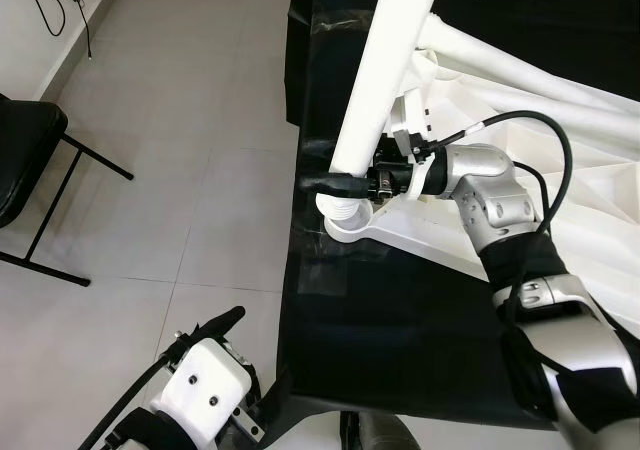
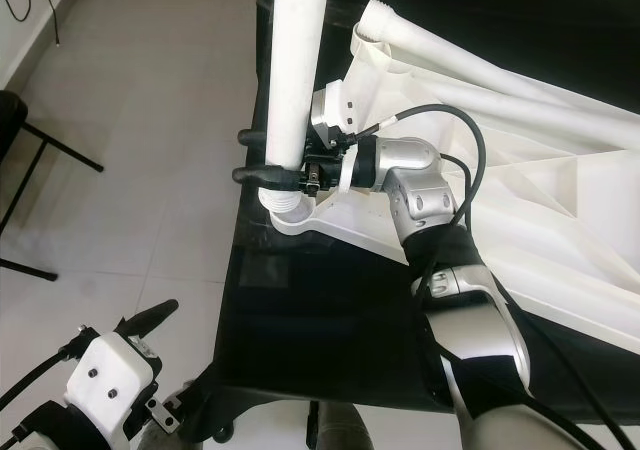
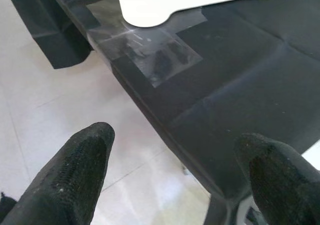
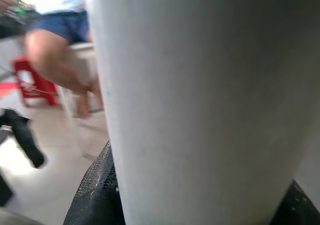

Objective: Building children table

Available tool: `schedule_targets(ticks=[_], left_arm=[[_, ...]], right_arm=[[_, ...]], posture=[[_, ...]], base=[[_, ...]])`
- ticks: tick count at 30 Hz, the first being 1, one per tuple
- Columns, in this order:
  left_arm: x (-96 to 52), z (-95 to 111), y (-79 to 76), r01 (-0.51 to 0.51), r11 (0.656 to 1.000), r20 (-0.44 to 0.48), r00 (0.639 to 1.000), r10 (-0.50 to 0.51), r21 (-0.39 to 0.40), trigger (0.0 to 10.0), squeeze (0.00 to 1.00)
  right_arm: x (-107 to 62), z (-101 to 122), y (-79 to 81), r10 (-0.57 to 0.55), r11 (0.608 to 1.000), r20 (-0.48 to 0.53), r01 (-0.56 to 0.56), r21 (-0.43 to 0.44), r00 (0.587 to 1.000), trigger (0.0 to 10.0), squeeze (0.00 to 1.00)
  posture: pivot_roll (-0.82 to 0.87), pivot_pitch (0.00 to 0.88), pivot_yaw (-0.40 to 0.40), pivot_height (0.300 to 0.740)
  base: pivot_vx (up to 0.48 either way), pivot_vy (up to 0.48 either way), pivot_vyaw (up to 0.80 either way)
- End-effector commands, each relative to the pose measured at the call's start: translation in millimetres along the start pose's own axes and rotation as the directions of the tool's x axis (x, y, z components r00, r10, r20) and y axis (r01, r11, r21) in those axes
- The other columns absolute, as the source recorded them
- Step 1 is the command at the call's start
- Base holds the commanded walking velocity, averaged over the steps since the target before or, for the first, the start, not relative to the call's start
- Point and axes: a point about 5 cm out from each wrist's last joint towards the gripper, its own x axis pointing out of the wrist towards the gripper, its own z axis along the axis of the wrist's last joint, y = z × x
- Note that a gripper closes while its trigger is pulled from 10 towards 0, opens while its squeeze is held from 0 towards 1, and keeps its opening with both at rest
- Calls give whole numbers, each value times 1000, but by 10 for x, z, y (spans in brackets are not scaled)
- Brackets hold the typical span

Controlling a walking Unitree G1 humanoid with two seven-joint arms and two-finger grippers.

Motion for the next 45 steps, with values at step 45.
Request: schedule_targets(ticks=[45], left_arm=[[-28,7,-60,57,998,2,998,-57,4,10000,0]], right_arm=[[-28,-225,202,258,962,-235,-273,-30,937,10000,0]], posture=[[-5,401,-71,740]], base=[[0,0,0]])
